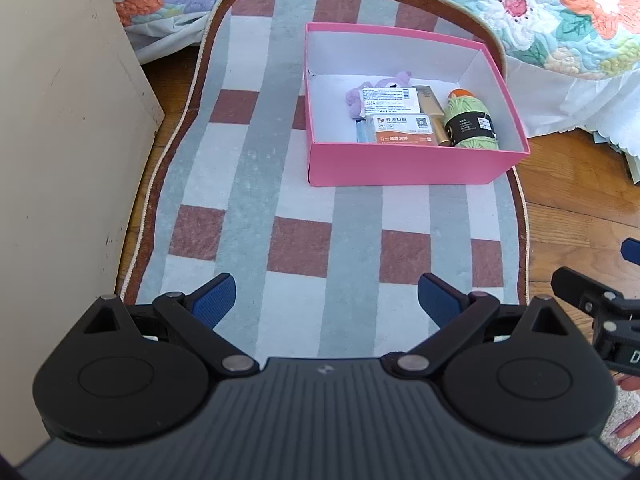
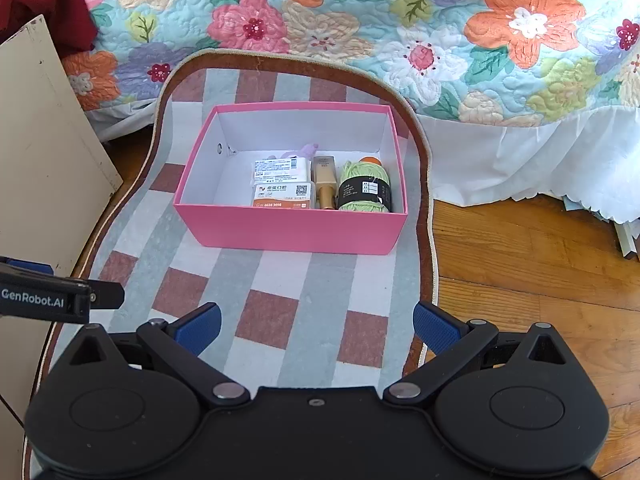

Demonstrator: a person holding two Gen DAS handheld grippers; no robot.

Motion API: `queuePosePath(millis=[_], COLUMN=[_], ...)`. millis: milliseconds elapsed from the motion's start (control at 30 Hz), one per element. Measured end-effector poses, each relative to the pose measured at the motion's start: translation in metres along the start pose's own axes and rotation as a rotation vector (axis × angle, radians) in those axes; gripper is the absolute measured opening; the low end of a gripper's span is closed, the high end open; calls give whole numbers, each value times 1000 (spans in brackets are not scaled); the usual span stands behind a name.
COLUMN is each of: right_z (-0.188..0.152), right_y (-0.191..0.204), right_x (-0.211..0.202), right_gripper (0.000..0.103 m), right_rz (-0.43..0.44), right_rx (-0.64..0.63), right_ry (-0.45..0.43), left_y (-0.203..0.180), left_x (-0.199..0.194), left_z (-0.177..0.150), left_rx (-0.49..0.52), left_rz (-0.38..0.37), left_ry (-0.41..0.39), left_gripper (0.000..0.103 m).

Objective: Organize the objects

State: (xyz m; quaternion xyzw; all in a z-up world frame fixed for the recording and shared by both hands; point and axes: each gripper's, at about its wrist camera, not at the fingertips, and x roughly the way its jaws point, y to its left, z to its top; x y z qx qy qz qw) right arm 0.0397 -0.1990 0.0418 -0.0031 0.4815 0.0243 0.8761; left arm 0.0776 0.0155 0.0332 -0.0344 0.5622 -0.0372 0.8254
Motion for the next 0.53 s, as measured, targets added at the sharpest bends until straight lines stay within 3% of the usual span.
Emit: queuePosePath(millis=[533], right_z=[-1], right_y=[0], right_x=[-1], right_gripper=[103], right_rz=[1], right_rx=[-4], right_ry=[2], left_y=[1], left_x=[-5], left_z=[0], left_rx=[11], left_rz=[16], left_ry=[-36], left_gripper=[103])
